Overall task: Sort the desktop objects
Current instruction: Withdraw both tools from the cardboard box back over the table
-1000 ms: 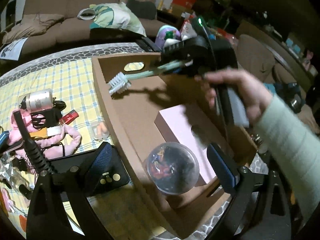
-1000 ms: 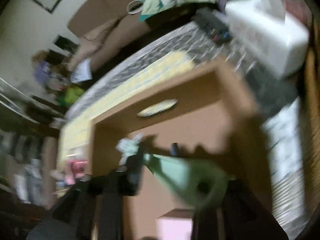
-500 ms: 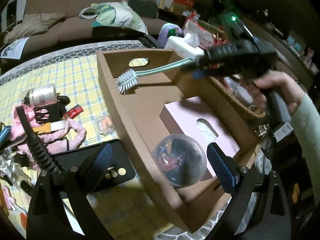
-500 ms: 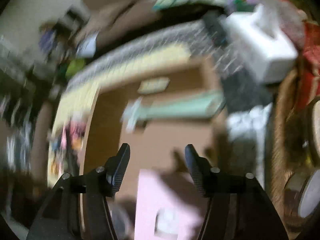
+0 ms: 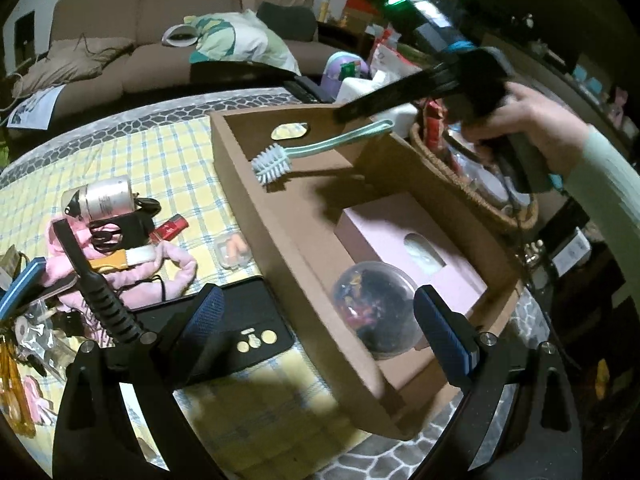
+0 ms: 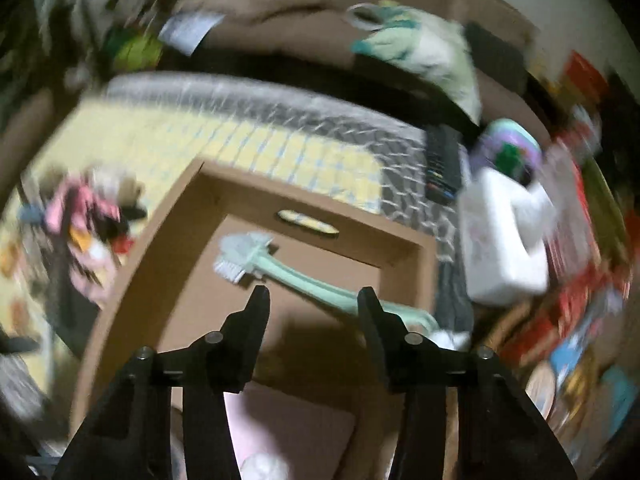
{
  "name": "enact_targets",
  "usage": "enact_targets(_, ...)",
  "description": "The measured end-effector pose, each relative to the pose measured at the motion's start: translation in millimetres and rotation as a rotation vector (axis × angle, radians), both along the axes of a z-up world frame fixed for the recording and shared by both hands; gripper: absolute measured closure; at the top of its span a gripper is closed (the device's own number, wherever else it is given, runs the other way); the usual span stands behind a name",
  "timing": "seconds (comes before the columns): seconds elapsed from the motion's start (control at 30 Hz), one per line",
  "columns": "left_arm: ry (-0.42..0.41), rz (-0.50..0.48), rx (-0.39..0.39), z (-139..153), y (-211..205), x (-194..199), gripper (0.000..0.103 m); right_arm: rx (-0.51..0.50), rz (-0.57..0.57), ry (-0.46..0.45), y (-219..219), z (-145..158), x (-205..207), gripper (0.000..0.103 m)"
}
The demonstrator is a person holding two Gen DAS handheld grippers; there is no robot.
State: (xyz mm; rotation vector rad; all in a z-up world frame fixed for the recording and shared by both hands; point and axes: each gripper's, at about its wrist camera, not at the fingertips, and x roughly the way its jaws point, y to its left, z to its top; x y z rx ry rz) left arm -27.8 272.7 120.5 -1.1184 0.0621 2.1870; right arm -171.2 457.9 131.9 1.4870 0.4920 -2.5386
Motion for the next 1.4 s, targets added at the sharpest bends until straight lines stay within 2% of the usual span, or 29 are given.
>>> enact_targets(0.1, -0.003, -0.001, 0.021, 1.6, -7.8, -3.9, 0.007, 0.102, 0.107, -0.036, -28.3, -29.5, -17.4, 0.057)
enact_targets(0.23, 0.007, -0.011, 0.037, 4.8, -17.2, -6.1, 0.007, 0.254, 0.192, -0.076, -52.3, -69.4, -36.2, 0.057)
enact_targets(0.3, 0.014, -0.012, 0.037, 4.7, -21.2, -7.0, 0.007, 0.324, 0.214, -0.125, -54.8, -90.2, -43.5, 0.058)
enact_targets(0.33, 0.017, -0.012, 0.039, 4.1, -22.9, -7.4, 0.007, 0.343, 0.206, -0.140, -52.1, -96.5, -46.5, 0.059)
enact_targets(0.37, 0.017, -0.010, 0.042, 3.3, -24.8, -7.8, 0.007, 0.341, 0.196, -0.147, -49.7, -99.9, -48.6, 0.069)
enact_targets(0.47, -0.005, 0.002, 0.065, -3.4, -30.1, -10.5, 0.007, 0.185, 0.117, -0.175, -37.6, -102.3, -54.9, 0.084)
enact_targets(0.5, -0.018, 0.007, 0.075, -6.6, -31.5, -11.8, 0.007, 0.077, 0.060, -0.186, -31.8, -101.6, -56.2, 0.087)
enact_targets(0.6, -0.047, 0.016, 0.085, -14.8, -31.6, -13.4, 0.007, -0.107, -0.044, -0.163, -22.9, -101.1, -54.9, 0.088)
enact_targets(0.67, -0.054, 0.015, 0.083, -17.0, -30.6, -11.4, 0.007, -0.064, -0.017, -0.110, -26.1, -102.3, -50.9, 0.087)
enact_targets(0.73, -0.050, 0.012, 0.086, -15.4, -29.9, -8.3, 0.007, 0.059, 0.056, -0.061, -33.6, -106.2, -44.2, 0.087)
enact_targets(0.8, -0.048, 0.008, 0.091, -13.7, -29.5, -6.8, 0.007, 0.150, 0.104, -0.057, -33.2, -110.2, -41.9, 0.085)
enact_targets(0.9, -0.049, 0.012, 0.093, -12.6, -28.8, -7.4, 0.007, 0.155, 0.112, -0.059, -27.8, -98.5, -38.2, 0.070)
enact_targets(0.93, -0.051, 0.013, 0.094, -12.4, -28.6, -7.8, 0.007, 0.130, 0.106, -0.049, -25.2, -90.4, -36.4, 0.064)
enact_targets(0.97, -0.053, 0.015, 0.094, -11.8, -28.1, -7.8, 0.007, 0.087, 0.097, -0.034, -20.3, -80.1, -33.0, 0.062)
enact_targets(1.03, -0.053, 0.018, 0.093, -9.4, -27.1, -7.2, 0.007, -0.022, 0.040, -0.012, -6.0, -56.9, -26.2, 0.060)
enact_targets(1.13, -0.043, 0.025, 0.077, -3.0, -25.1, -5.3, 0.007, -0.223, -0.043, -0.030, 12.3, -27.2, -13.4, 0.057)
enact_targets(1.23, -0.030, 0.033, 0.069, 5.9, -25.2, -1.4, 0.007, -0.328, -0.090, -0.022, 19.9, -6.4, 6.2, 0.056)
enact_targets(1.4, 0.009, 0.059, 0.033, 23.9, -31.5, 12.0, 0.007, -0.380, -0.113, 0.009, 14.9, 17.9, 40.5, 0.045)
